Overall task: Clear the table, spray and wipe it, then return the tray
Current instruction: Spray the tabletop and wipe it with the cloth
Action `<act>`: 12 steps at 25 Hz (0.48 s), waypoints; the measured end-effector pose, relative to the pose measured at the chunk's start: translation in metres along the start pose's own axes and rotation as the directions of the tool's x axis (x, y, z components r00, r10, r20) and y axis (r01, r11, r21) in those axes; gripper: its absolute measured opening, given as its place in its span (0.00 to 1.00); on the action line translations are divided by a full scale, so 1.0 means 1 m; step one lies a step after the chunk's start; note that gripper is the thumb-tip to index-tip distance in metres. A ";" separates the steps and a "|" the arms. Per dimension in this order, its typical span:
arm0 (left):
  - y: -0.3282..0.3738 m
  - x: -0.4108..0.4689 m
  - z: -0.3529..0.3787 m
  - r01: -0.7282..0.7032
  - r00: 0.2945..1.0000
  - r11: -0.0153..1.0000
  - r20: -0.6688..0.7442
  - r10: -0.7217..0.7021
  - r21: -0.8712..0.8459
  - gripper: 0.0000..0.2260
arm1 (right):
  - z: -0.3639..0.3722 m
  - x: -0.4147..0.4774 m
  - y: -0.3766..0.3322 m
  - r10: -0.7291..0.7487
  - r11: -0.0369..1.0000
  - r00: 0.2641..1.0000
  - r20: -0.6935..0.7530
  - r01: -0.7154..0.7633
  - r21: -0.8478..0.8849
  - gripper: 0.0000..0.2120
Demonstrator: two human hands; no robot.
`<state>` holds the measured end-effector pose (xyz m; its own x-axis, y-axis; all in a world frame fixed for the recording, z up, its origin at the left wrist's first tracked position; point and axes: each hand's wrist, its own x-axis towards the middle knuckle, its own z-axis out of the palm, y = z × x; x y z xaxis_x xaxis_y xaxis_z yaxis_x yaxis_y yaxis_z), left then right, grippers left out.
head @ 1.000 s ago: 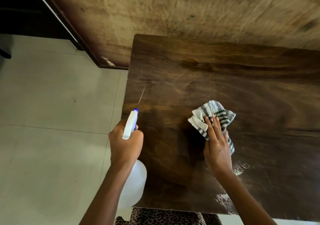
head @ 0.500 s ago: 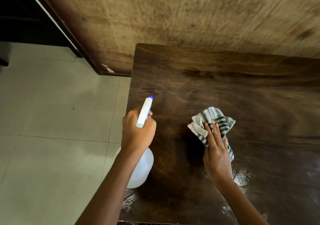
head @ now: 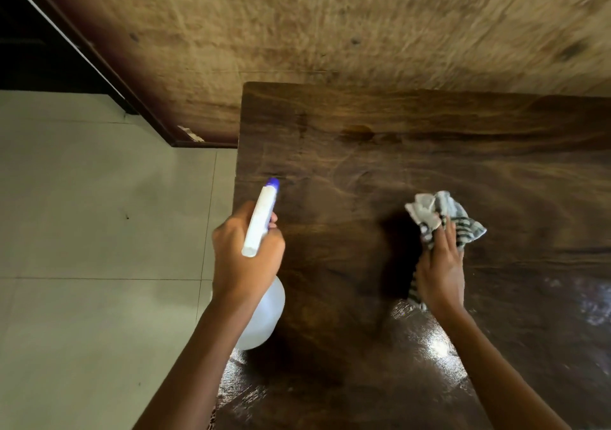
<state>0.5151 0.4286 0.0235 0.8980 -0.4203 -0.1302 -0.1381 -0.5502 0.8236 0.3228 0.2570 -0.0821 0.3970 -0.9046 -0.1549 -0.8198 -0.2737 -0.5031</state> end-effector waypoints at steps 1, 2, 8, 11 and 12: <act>-0.003 0.001 -0.004 -0.057 0.998 0.998 -0.032 0.056 -0.023 0.04 | 0.001 0.019 0.002 0.046 0.998 0.999 0.001 -0.046 -0.030 0.25; -0.006 0.002 -0.007 -0.102 0.993 0.994 -0.067 0.099 -0.041 0.05 | 0.003 0.039 0.002 0.086 0.993 0.996 0.010 -0.085 -0.081 0.25; -0.023 0.017 -0.002 -0.252 0.939 0.968 -0.240 0.247 0.010 0.14 | 0.071 0.069 -0.078 -0.149 0.920 0.965 0.218 0.216 -0.326 0.29; -0.026 0.029 0.006 -0.269 0.919 0.963 -0.291 0.268 0.037 0.13 | 0.091 0.008 -0.086 -0.439 0.800 0.814 0.381 0.547 -0.247 0.29; -0.025 0.033 0.008 -0.278 0.915 0.960 -0.295 0.275 0.033 0.12 | 0.087 -0.006 -0.073 -0.479 0.767 0.778 0.407 0.596 -0.236 0.30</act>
<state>0.5450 0.4224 -0.0061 0.9068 -0.3236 0.2702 -0.3962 -0.4354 0.8084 0.4160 0.3105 -0.1189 0.8697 -0.4392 -0.2254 -0.4895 -0.8265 -0.2781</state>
